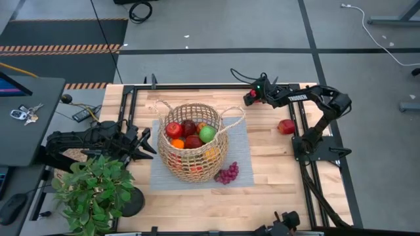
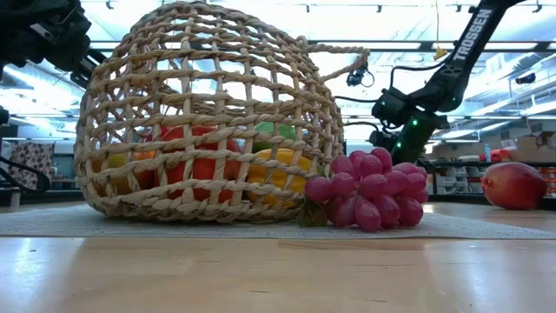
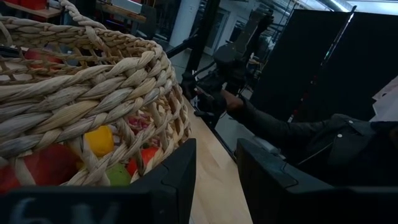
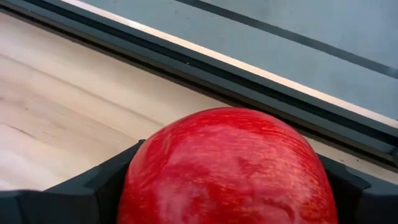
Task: Build produce basket
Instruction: Put the red apple into the brown basket
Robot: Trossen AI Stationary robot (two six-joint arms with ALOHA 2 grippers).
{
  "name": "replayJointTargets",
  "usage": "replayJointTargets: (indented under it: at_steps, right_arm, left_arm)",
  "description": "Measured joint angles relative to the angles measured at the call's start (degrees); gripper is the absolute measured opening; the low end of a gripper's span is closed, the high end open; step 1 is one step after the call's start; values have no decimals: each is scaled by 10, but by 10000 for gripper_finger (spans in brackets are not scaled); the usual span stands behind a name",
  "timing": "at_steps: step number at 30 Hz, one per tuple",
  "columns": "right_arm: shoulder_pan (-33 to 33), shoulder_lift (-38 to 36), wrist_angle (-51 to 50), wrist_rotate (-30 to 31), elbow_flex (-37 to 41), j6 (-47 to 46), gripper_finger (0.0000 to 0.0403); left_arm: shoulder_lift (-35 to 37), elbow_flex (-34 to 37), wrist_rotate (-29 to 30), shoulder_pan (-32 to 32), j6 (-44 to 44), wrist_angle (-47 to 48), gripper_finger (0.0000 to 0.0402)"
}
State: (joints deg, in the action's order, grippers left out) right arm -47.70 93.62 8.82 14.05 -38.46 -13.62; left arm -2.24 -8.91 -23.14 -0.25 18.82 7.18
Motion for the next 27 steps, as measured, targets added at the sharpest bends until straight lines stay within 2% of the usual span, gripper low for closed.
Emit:
replayJointTargets:
  at_steps: [6,12,19,27]
  right_arm:
    - [0,-18,-26,-17,-1,3,340]
    - [20,-125,-86,-36,-9,1,339]
    - [100,-293,-109,-34,-9,0,342]
    - [232,-449,-58,-19,-9,35,342]
  left_arm:
    - [0,0,0,0,0,0,121]
    - [0,0,0,0,0,0,121]
    - [0,0,0,0,0,0,121]
    - [0,0,0,0,0,0,121]
